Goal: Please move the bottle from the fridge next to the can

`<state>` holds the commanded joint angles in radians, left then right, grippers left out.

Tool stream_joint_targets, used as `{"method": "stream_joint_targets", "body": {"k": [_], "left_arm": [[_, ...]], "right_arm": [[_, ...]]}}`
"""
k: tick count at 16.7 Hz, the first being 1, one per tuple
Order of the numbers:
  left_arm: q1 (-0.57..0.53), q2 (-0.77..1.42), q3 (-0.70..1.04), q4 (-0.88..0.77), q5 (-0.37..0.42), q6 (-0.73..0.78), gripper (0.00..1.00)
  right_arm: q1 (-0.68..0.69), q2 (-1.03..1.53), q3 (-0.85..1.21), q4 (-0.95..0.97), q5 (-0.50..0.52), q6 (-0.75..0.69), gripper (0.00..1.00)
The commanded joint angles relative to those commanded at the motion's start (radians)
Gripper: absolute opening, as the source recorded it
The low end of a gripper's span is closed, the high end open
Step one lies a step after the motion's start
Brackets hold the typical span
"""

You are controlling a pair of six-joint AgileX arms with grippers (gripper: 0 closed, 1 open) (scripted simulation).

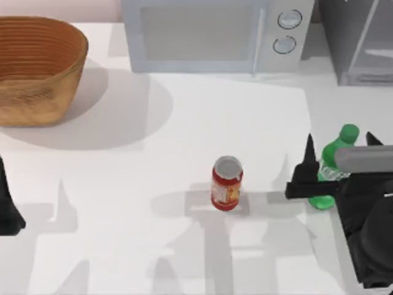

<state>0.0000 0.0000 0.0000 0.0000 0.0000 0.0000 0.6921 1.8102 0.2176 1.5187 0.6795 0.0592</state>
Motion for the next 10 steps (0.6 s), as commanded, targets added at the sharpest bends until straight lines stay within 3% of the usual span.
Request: {"method": "stream_joint_targets", "body": {"k": [7,10], "left_arm": [[0.0,0.0,0.0,0.0,0.0,0.0,1.0],[0.0,0.0,0.0,0.0,0.0,0.0,1.0]], "right_arm": [[0.003,-0.002,-0.002,0.001,0.004,0.001,1.0],[0.055,-0.025,-0.044,0.018,0.054,0.007,1.0]]}}
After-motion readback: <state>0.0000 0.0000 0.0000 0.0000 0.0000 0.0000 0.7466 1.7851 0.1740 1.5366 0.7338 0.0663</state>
